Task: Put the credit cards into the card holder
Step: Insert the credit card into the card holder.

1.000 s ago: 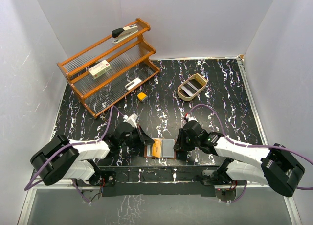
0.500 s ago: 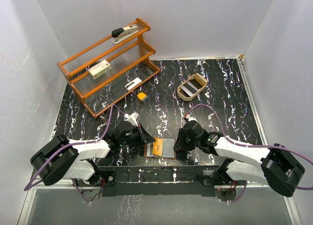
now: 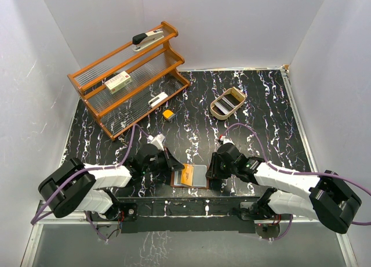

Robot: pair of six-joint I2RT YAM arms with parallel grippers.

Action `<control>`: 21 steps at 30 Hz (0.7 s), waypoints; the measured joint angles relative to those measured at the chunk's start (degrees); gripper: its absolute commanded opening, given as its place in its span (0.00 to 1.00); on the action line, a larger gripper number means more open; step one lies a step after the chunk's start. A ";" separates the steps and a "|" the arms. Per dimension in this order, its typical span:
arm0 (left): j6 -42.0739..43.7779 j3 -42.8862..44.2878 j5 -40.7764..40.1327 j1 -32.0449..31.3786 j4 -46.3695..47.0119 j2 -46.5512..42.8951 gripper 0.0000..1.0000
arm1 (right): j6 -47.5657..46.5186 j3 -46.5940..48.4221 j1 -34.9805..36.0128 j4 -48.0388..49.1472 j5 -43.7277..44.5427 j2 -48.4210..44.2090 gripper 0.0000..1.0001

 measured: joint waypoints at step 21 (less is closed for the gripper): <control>0.00 0.00 -1.01 0.00 5.62 6.84 0.00 | 0.00 -0.31 0.00 0.59 -0.02 0.00 0.25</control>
